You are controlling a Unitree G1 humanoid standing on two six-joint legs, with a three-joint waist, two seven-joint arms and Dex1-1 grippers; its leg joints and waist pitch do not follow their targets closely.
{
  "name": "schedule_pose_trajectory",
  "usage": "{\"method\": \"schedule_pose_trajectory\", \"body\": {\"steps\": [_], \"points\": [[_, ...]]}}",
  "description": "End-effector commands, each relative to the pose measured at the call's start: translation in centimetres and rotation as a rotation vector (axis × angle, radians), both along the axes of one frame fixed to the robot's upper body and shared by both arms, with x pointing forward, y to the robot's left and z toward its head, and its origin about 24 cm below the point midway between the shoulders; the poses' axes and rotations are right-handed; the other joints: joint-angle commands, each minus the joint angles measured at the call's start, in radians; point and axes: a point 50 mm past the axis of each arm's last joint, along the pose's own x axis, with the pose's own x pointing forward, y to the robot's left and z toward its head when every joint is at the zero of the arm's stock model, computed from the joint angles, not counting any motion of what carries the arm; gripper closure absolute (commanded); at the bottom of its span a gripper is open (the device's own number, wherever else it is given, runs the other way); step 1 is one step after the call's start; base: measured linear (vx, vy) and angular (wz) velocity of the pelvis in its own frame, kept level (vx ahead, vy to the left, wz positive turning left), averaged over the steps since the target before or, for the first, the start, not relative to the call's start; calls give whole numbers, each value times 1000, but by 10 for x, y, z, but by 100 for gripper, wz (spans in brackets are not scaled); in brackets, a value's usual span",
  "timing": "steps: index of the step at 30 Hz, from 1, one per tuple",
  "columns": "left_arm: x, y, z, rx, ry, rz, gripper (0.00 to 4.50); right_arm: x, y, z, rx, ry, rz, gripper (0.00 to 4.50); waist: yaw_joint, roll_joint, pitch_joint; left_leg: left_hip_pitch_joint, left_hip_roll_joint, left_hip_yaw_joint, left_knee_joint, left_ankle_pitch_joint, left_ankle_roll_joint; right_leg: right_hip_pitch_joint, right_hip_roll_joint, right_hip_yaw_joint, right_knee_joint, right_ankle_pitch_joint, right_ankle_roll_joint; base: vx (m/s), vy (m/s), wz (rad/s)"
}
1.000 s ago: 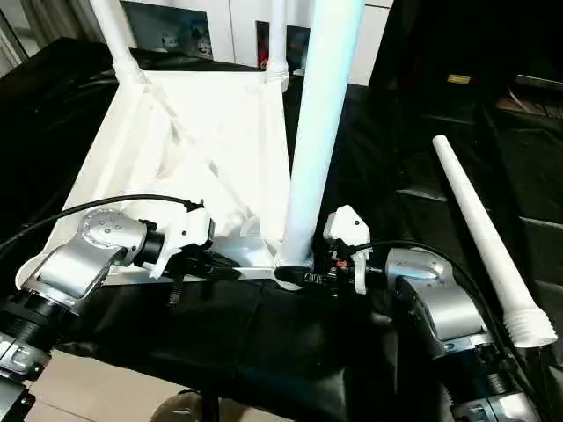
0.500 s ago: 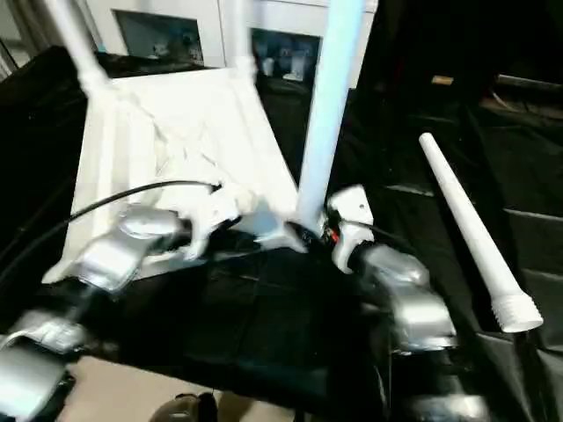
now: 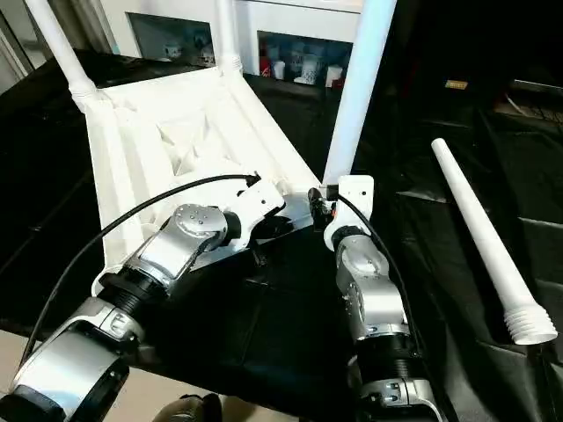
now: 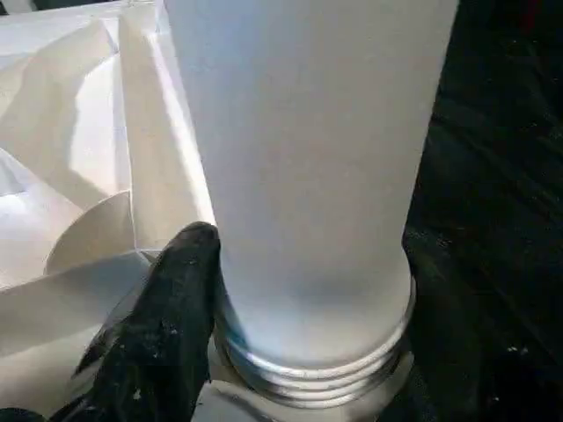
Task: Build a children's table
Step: Rotate leg to tighten
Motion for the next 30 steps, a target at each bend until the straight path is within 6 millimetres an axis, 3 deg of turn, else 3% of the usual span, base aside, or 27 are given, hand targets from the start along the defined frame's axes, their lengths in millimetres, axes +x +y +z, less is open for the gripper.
{"method": "schedule_pose_trajectory", "body": {"steps": [1, 4, 8, 12, 13, 14, 16, 17, 18, 19, 21, 23, 24, 27, 28, 30], "points": [[-7, -5, -8, 11, 20, -51, 450, -8, 1, -18, 14, 80, 9, 113, -5, -12, -58, 24, 52, -31, -80, -285, 17, 21, -67, 39, -95, -288, -164, 0, 0, 0], [-7, -5, -9, 10, 21, -63, 450, -8, -5, -8, -7, 29, -11, 91, -4, -13, -59, 23, 53, -29, -80, -260, 22, 22, -65, 39, -93, -243, -168, 0, 0, 0], [-10, -8, -7, -15, 16, -107, 450, -15, -15, 13, -18, -85, -14, 91, 0, -14, -63, 21, 54, -27, -77, -222, 38, 26, -63, 38, -86, -166, -181, 0, 0, 0], [-11, -12, -2, -60, -5, -110, 450, -23, -23, 21, -31, -116, -23, 91, 5, -14, -66, 17, 53, -26, -73, -182, 58, 30, -63, 37, -79, -94, -189, 0, 0, 0], [-10, -14, 2, -106, -3, -99, 423, -27, -26, 24, -30, -130, -28, 85, 6, -13, -68, 18, 52, -26, -72, -179, 59, 32, -63, 36, -78, -88, -193, 0, 0, 0], [-10, -15, 7, -141, -6, -95, 423, -31, -29, 26, -33, -137, -31, 85, 12, -14, -65, 20, 53, -24, -71, -175, 64, 30, -62, 37, -79, -84, -196, 0, 0, 0], [-9, -16, 14, -190, -7, -92, 403, -37, -33, 29, -30, -152, -40, 85, 18, -13, -74, 18, 55, -25, -68, -143, 74, 35, -64, 36, -71, -31, -210, 0, 0, 0], [-9, -16, 14, -190, -7, -92, 403, -37, -33, 29, -30, -152, -40, 82, 18, -14, -77, 17, 55, -25, -65, -122, 81, 36, -63, 35, -66, 7, -215, 0, 0, 0], [-8, -14, 28, -254, -33, -89, 386, -47, -38, 33, -36, -160, -49, 82, 19, -16, -82, 9, 52, -25, -57, -45, 111, 40, -58, 32, -50, 137, -229, 0, 0, 0], [-6, -11, 38, -303, -62, -71, 386, -52, -41, 33, -40, -154, -50, 82, 24, -15, -87, 12, 54, -25, -51, -23, 122, 40, -60, 32, -44, 183, -234, 0, 0, 0], [-3, -7, 48, -354, -97, -42, 364, -56, -42, 32, -42, -141, -43, 82, 21, -17, -88, 1, 49, -24, -42, 31, 164, 40, -57, 27, -31, 300, -256, 0, 0, 0], [-2, -4, 54, -394, -109, -26, 350, -58, -42, 30, -47, -133, -33, 82, 19, -18, -85, 1, 49, -22, -41, 6, 169, 38, -58, 27, -36, 271, -260, 0, 0, 0], [0, 6, 68, -497, -126, 5, 343, -62, -43, 24, -66, -115, -9, 82, 17, -15, -81, 2, 49, -21, -44, -45, 158, 38, -61, 27, -45, 175, -261, 0, 0, 0], [0, 32, 83, -574, -152, 41, 343, -64, -45, 18, -78, -92, -10, 82, 14, -8, -78, 3, 53, -23, -50, -96, 128, 37, -62, 26, -52, 69, -266, 0, 0, 0], [0, 51, 89, -560, -179, 80, 343, -65, -45, 17, -81, -85, -12, 82, 9, -7, -76, 3, 53, -24, -52, -115, 115, 36, -60, 26, -54, 34, -263, 0, 0, 0], [0, 61, 91, -537, -195, 105, 343, -66, -45, 17, -83, -79, -8, 82, -4, -2, -73, 8, 52, -25, -57, -145, 91, 33, -57, 27, -61, -30, -245, 0, 0, 0]]}}
